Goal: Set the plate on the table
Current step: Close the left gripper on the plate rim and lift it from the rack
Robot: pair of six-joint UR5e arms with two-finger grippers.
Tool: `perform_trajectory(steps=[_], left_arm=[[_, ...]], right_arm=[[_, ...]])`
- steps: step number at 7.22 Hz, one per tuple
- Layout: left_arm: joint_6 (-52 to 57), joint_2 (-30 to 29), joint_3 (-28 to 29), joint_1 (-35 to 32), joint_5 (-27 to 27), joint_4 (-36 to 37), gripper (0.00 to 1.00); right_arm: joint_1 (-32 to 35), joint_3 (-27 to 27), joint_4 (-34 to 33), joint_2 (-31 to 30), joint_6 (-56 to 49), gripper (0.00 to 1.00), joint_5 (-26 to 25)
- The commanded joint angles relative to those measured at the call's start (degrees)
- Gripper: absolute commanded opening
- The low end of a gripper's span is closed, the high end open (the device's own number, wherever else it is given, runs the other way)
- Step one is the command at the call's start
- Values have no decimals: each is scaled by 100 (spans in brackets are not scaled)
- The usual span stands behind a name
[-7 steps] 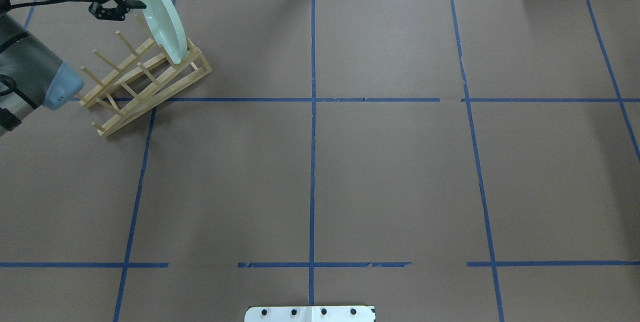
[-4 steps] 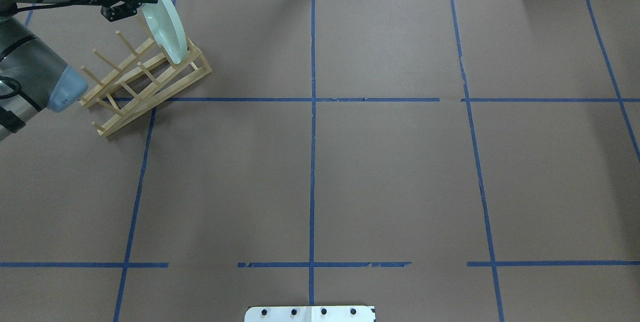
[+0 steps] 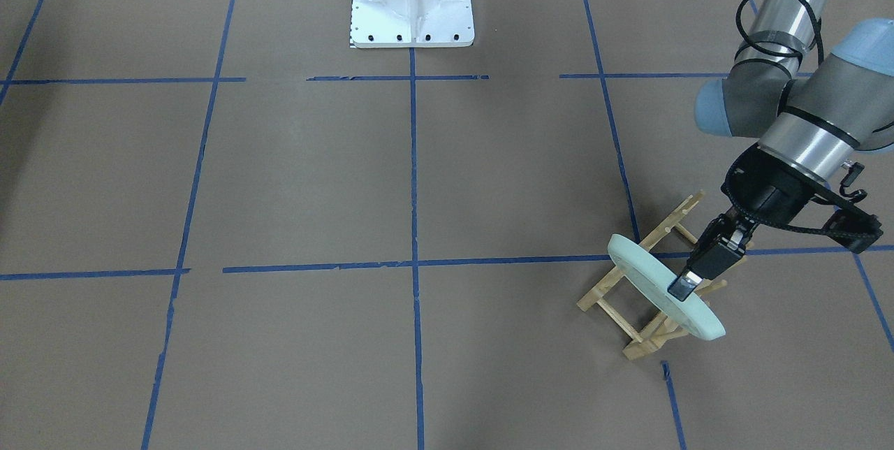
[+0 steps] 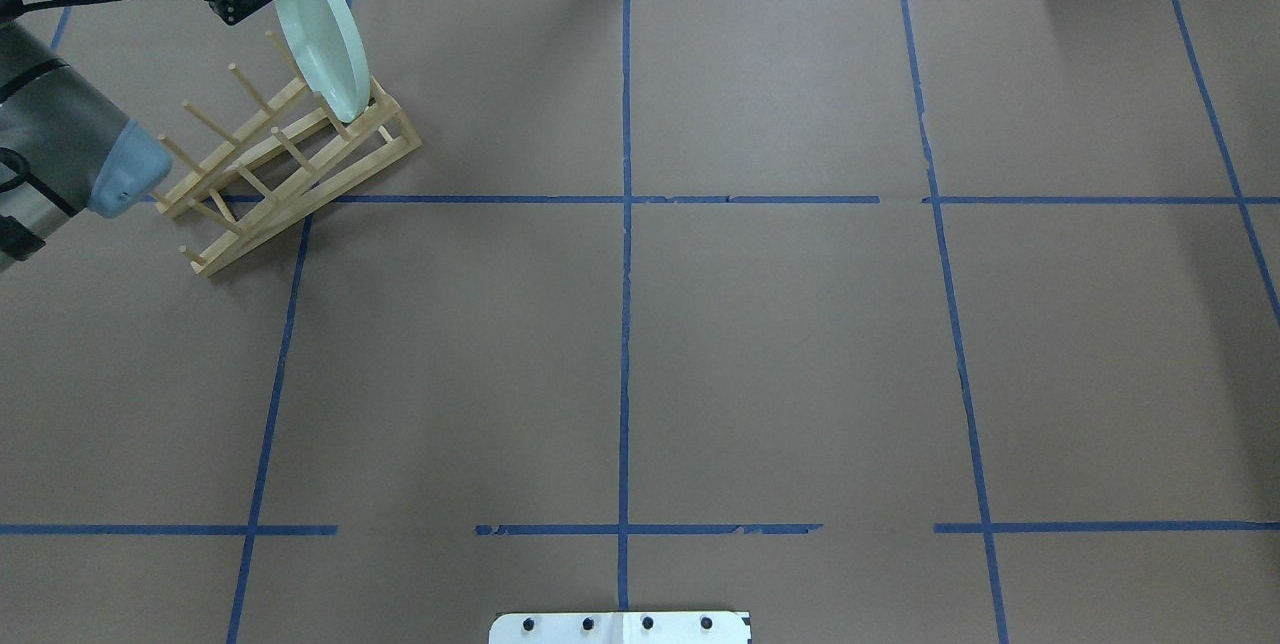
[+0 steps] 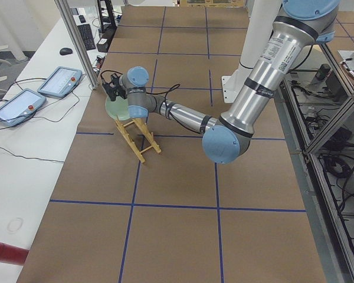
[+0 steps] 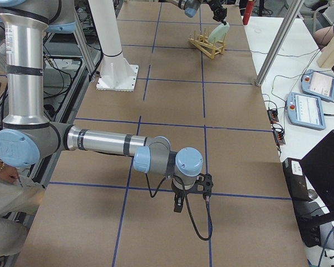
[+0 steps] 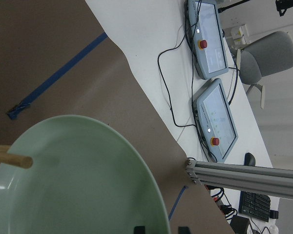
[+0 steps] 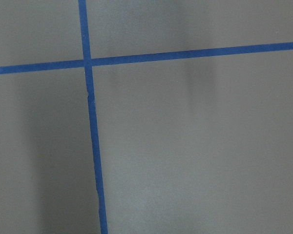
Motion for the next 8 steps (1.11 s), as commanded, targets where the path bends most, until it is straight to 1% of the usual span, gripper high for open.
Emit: perform_trajectory(steps=[1, 2, 3, 4, 5, 6, 7, 8], left_arm=[[-37, 2, -479, -316, -258, 53, 0], [-72, 2, -812, -352, -259, 184, 0], [-81, -15, -1259, -309, -259, 872, 0], [-72, -24, -1733, -291, -259, 1767, 0], [6, 2, -2147, 170, -259, 2759, 0], [50, -206, -2264, 862, -207, 3961, 0], [581, -713, -2266, 1261, -102, 5435, 0], [1048, -1188, -2187, 1882, 639, 6894, 0]], right_arm=[[0, -3, 0, 0, 0, 100, 0], [0, -3, 0, 0, 0, 100, 0], [0, -3, 0, 0, 0, 100, 0], [0, -3, 0, 0, 0, 100, 0], [0, -3, 0, 0, 0, 100, 0], [0, -3, 0, 0, 0, 100, 0], [0, 6, 0, 0, 0, 100, 0], [0, 6, 0, 0, 0, 100, 0]])
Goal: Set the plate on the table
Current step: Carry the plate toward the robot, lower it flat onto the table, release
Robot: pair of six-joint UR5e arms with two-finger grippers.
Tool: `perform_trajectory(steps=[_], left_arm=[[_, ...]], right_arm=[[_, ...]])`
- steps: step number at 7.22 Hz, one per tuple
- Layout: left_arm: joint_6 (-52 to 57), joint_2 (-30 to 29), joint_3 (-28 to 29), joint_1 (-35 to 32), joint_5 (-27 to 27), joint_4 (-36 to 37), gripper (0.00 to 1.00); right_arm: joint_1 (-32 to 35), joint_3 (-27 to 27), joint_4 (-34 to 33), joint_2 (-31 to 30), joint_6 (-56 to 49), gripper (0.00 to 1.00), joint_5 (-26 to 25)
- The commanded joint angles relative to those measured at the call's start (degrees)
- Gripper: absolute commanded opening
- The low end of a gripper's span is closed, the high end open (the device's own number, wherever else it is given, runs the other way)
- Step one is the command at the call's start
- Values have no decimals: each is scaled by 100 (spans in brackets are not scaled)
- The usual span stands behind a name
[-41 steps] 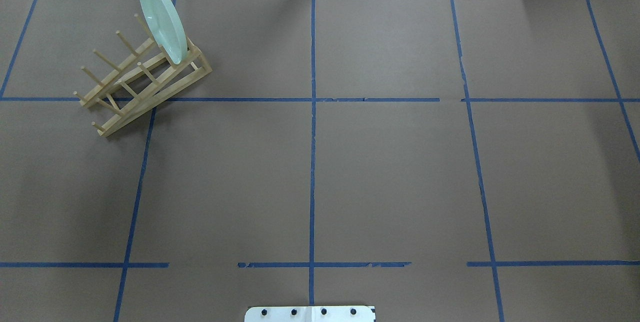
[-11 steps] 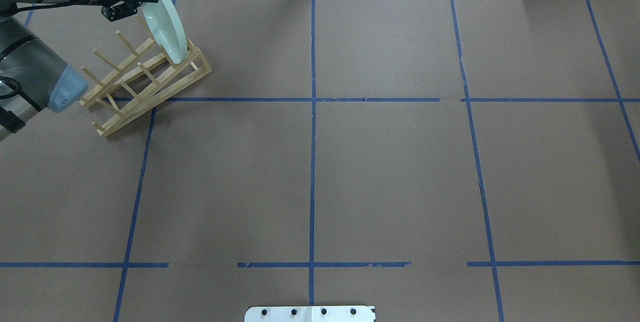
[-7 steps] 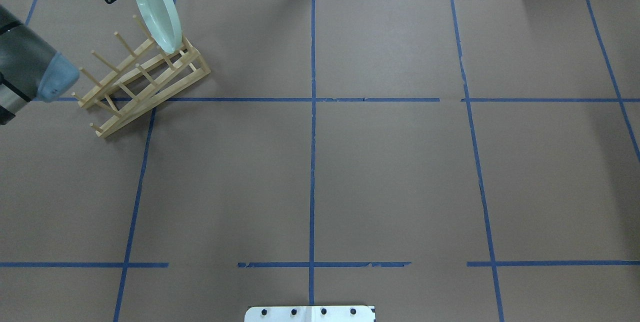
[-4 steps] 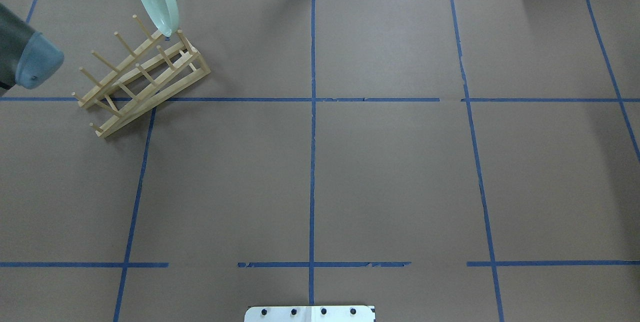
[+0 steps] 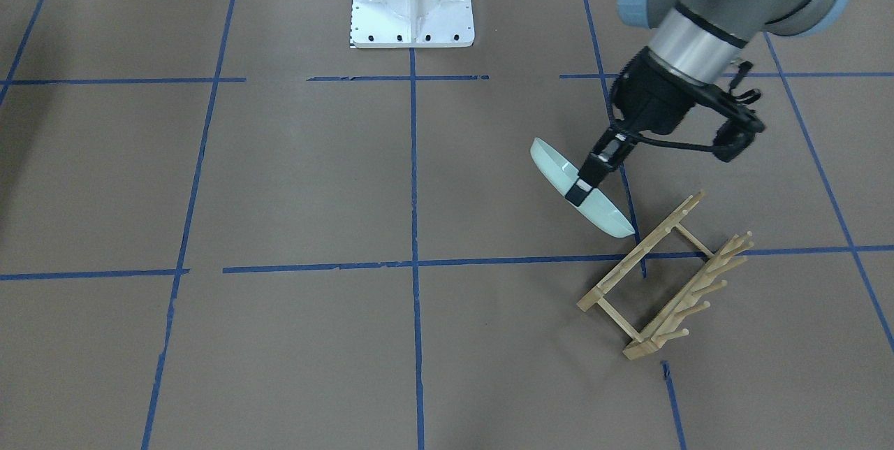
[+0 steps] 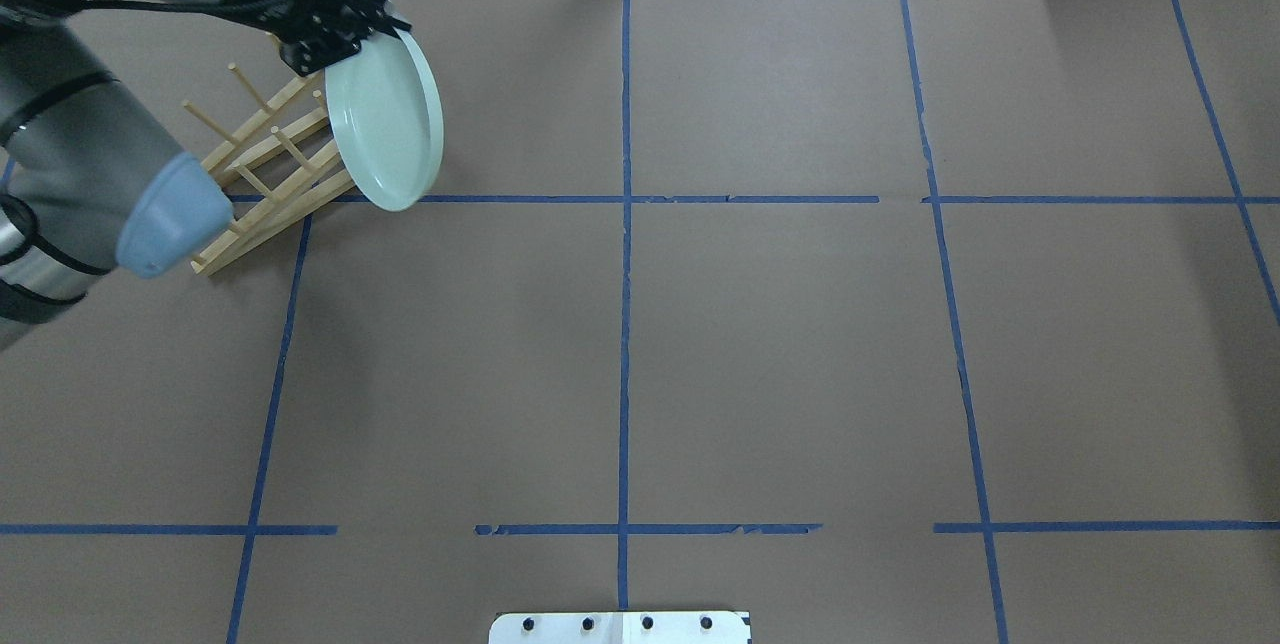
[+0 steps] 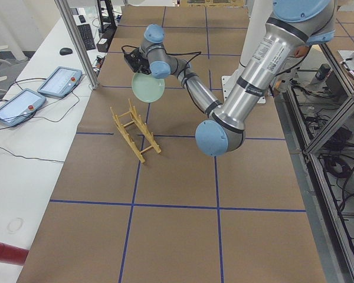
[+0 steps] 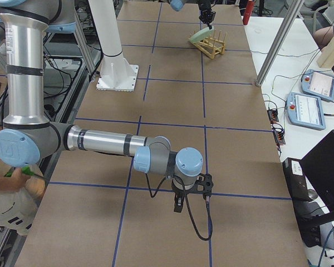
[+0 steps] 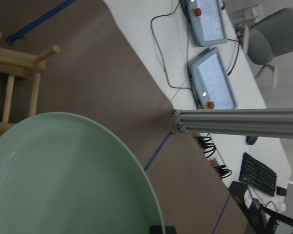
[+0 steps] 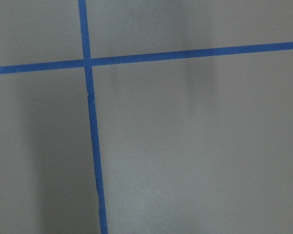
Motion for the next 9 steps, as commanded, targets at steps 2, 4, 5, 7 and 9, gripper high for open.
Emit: perform_trajectory(steps=[2, 4, 5, 7, 9], left_arm=[[1379, -755, 503, 1538, 1267, 2841, 0], [2223, -1333, 1452, 1847, 1269, 3238, 0], [2410, -1467, 1639, 1970, 1278, 3248, 0], [2421, -1407, 1772, 2416, 1286, 3248, 0], [2421, -1433, 1729, 2420, 1286, 3257, 99]], right_arm=[[0, 4, 0, 0, 0, 100, 0], [0, 4, 0, 0, 0, 100, 0], [0, 4, 0, 0, 0, 100, 0], [0, 4, 0, 0, 0, 100, 0], [0, 4, 0, 0, 0, 100, 0]])
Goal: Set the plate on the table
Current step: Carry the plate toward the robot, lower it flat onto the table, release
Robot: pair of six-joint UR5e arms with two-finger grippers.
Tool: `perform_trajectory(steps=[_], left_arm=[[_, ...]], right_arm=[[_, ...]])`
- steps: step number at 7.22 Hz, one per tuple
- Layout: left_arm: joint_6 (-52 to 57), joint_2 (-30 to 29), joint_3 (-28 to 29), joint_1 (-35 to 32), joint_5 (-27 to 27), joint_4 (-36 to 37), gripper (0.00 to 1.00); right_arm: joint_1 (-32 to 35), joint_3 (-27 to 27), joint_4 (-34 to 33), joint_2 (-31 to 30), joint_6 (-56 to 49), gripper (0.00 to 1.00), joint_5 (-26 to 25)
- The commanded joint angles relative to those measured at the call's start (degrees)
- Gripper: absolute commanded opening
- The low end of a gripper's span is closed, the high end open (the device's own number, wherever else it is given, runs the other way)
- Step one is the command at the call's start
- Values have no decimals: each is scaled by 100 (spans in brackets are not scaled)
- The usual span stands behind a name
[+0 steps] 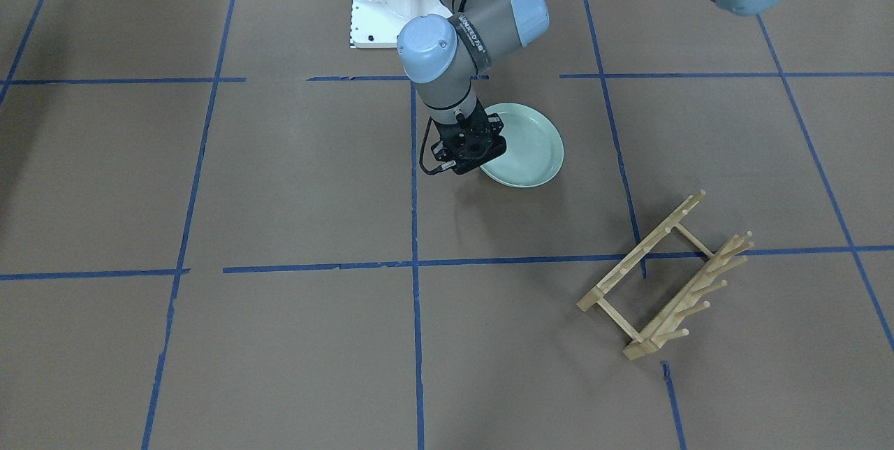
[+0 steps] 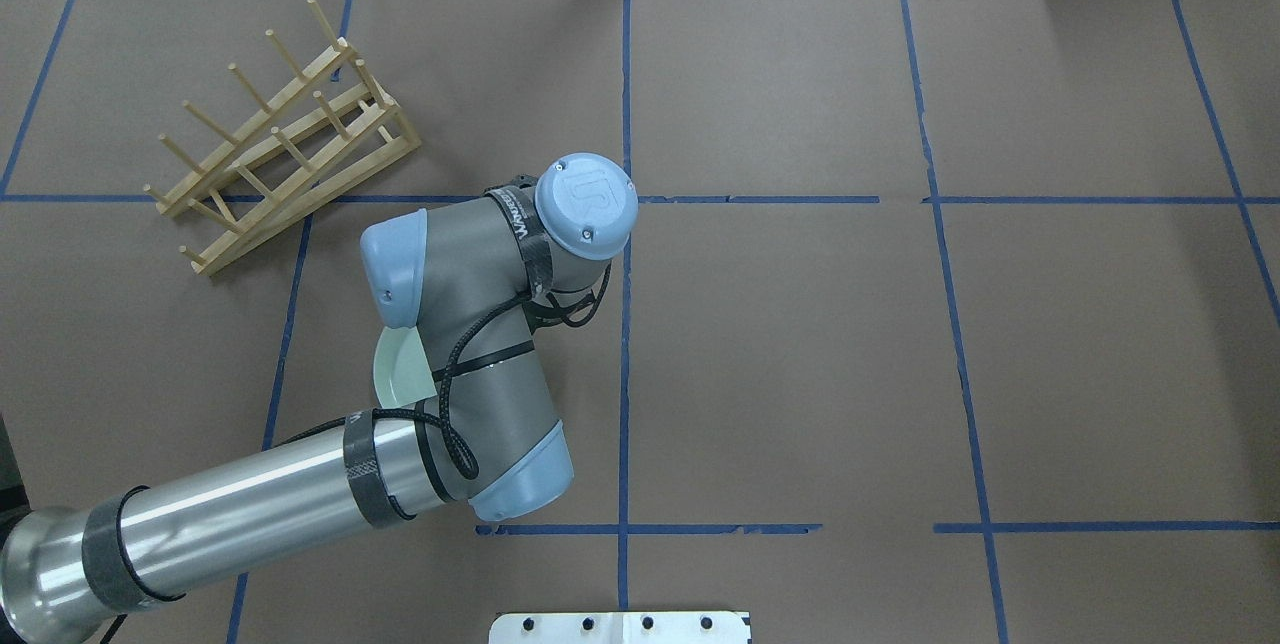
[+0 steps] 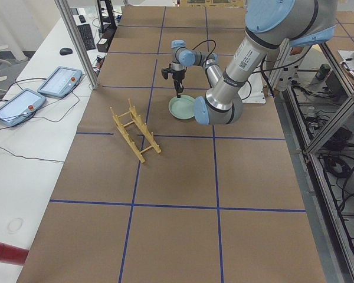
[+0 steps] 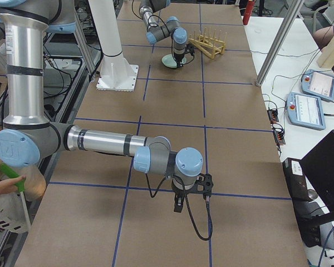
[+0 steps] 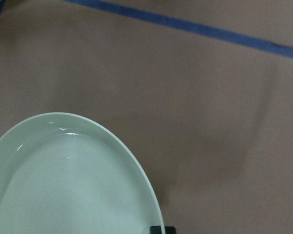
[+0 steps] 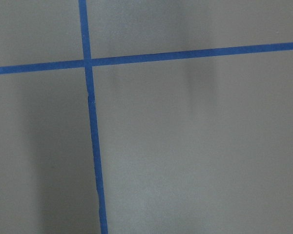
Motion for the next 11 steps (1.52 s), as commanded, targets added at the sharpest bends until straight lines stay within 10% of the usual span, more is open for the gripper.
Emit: perform_trajectory(steps=[1, 4, 7, 11], left_arm=[[23, -3, -181, -45, 9, 14, 100], [2132, 356, -1103, -2340, -461, -100, 100], [5803, 2257, -1132, -4567, -2183, -1230, 100], [9454, 4056, -511, -6352, -2425, -1585, 100]], right_arm=[[0, 0, 0, 0, 0, 100, 0], [0, 0, 0, 0, 0, 100, 0], [0, -9, 0, 0, 0, 100, 0], [0, -9, 0, 0, 0, 100, 0]])
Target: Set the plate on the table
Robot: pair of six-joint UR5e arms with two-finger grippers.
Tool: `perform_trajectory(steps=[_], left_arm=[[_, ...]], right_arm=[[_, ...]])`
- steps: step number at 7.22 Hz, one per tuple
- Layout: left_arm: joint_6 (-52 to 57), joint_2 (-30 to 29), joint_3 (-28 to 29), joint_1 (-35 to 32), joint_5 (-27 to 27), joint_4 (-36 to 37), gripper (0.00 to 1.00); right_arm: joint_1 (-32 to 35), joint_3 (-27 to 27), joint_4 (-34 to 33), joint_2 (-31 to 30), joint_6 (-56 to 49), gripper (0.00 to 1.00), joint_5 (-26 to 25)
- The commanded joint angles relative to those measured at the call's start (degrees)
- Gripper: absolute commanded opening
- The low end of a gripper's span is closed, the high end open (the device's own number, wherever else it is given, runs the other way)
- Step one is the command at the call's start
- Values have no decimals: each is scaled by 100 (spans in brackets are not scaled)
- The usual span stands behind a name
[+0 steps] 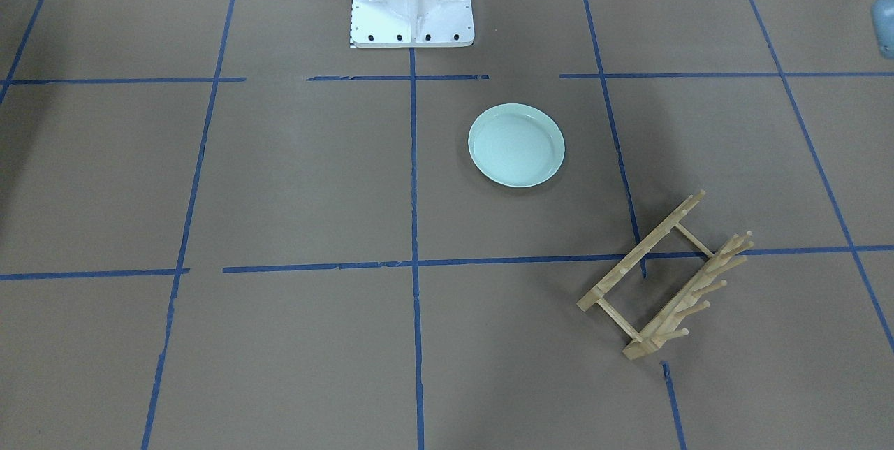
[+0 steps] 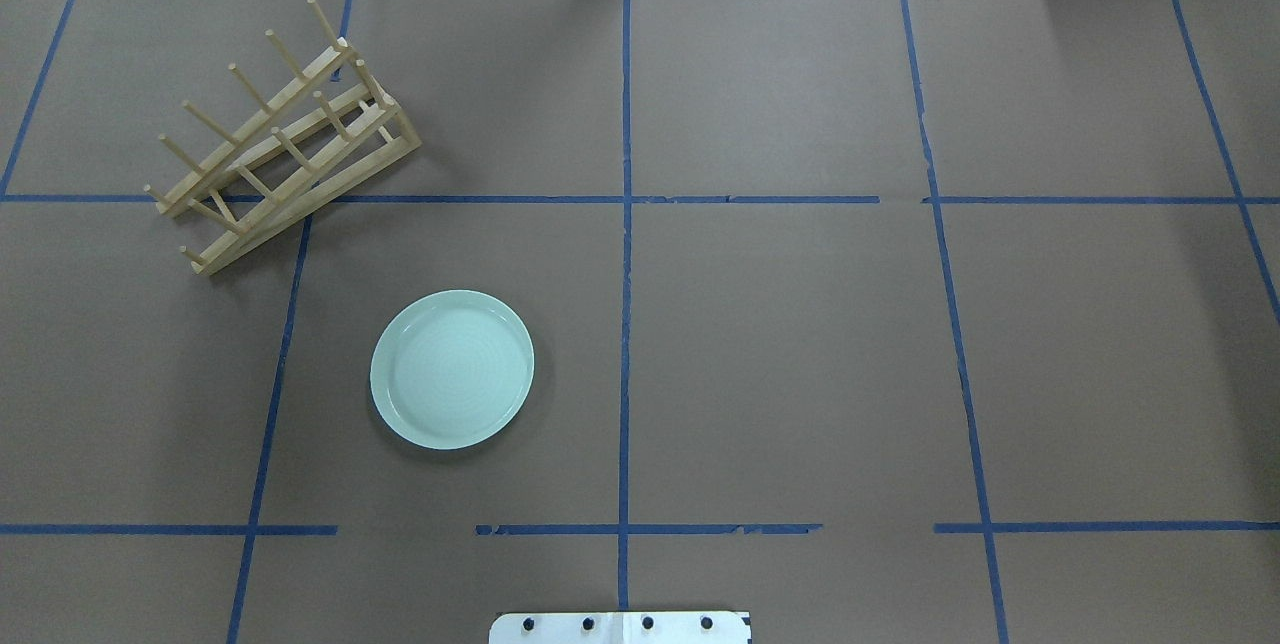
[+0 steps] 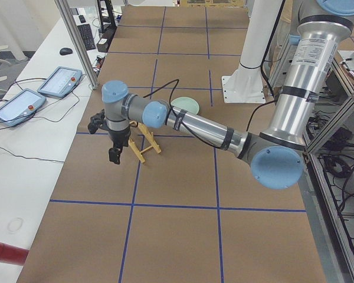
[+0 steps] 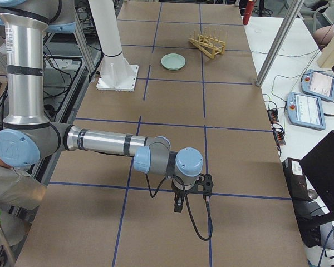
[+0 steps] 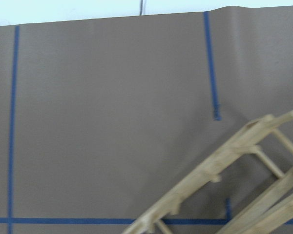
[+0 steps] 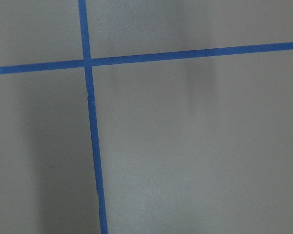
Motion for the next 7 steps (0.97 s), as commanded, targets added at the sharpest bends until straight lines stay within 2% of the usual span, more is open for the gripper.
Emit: perform_trajectory(steps=[1, 2, 3, 7], left_arm=[[1274, 393, 500, -721, -430, -6, 100], [1233, 663, 484, -714, -1043, -31, 100], [1215, 753, 336, -714, -1188, -49, 100], [1215, 1272, 159, -705, -1128, -49, 100]], right_arm=[[0, 0, 0, 0, 0, 100, 0], [0, 0, 0, 0, 0, 100, 0], [0, 0, 0, 0, 0, 100, 0], [0, 0, 0, 0, 0, 100, 0]])
